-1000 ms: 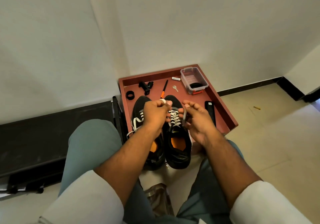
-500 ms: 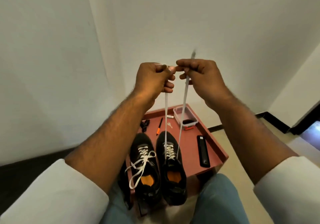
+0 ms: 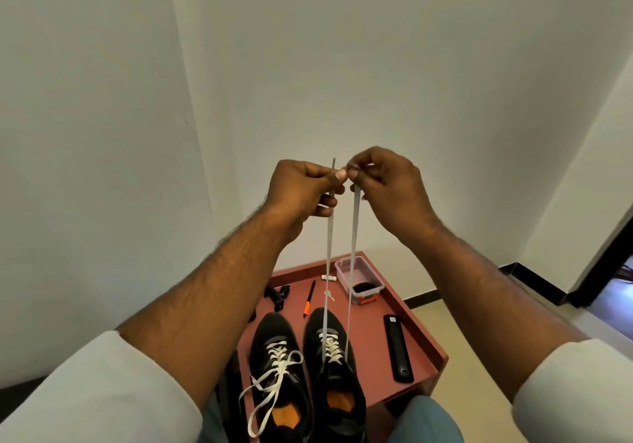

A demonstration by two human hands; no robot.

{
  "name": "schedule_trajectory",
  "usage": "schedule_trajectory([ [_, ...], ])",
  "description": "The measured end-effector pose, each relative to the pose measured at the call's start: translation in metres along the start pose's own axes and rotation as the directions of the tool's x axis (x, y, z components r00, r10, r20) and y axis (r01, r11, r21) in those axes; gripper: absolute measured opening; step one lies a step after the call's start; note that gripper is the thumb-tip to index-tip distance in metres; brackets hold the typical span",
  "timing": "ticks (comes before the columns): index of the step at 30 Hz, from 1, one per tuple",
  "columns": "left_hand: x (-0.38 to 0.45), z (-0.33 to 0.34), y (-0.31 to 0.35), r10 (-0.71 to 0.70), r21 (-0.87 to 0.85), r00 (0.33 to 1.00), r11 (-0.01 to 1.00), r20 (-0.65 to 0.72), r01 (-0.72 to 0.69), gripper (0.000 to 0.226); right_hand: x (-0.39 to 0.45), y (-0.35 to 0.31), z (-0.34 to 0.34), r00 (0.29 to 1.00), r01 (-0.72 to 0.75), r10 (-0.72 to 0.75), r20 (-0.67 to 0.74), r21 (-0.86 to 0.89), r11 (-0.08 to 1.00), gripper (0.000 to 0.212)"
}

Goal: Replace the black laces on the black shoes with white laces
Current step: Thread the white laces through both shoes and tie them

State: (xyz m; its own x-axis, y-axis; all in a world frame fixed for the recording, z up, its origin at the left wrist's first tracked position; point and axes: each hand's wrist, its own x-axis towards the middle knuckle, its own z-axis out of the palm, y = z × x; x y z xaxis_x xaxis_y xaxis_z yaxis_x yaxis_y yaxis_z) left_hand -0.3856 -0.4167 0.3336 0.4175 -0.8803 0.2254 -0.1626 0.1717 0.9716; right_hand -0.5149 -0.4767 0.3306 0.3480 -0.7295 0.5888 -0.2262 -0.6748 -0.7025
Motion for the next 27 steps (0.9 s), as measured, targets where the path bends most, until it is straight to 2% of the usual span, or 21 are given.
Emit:
schedule_trajectory([
  [3,-0.001,-0.001,-0.001,0.007,0.04,0.999,0.999,-0.033,-0.005,0.007,0.004,0.001,-0.001,0.998,-0.052,0.053,-0.029,0.04,0.998,0.01],
  [7,-0.002,-0.004,0.002,0.05,0.033,0.999,0.998,-0.007,-0.05,0.004,0.005,-0.003,-0.005,0.993,-0.119,0.118,0.015,0.145,0.982,0.016],
  [16,0.001,-0.008,0.016,0.134,0.116,0.982,0.982,0.133,-0.15,0.01,0.01,-0.02,-0.013,0.995,-0.094,0.088,0.039,0.183,0.979,0.009],
  [20,0.0,-0.008,0.016,0.131,0.144,0.981,0.978,0.145,-0.152,0.01,0.009,-0.024,-0.013,0.993,-0.105,0.094,0.064,0.196,0.975,0.01],
  [24,0.0,-0.01,0.012,0.113,0.128,0.99,0.984,0.085,-0.123,0.004,-0.008,-0.007,-0.008,0.975,-0.216,0.174,0.14,0.392,0.894,0.021],
  [27,0.001,-0.014,0.01,0.099,0.083,0.994,0.991,0.044,-0.102,0.002,-0.042,0.027,0.013,0.935,-0.34,0.263,0.239,0.38,0.86,0.025],
])
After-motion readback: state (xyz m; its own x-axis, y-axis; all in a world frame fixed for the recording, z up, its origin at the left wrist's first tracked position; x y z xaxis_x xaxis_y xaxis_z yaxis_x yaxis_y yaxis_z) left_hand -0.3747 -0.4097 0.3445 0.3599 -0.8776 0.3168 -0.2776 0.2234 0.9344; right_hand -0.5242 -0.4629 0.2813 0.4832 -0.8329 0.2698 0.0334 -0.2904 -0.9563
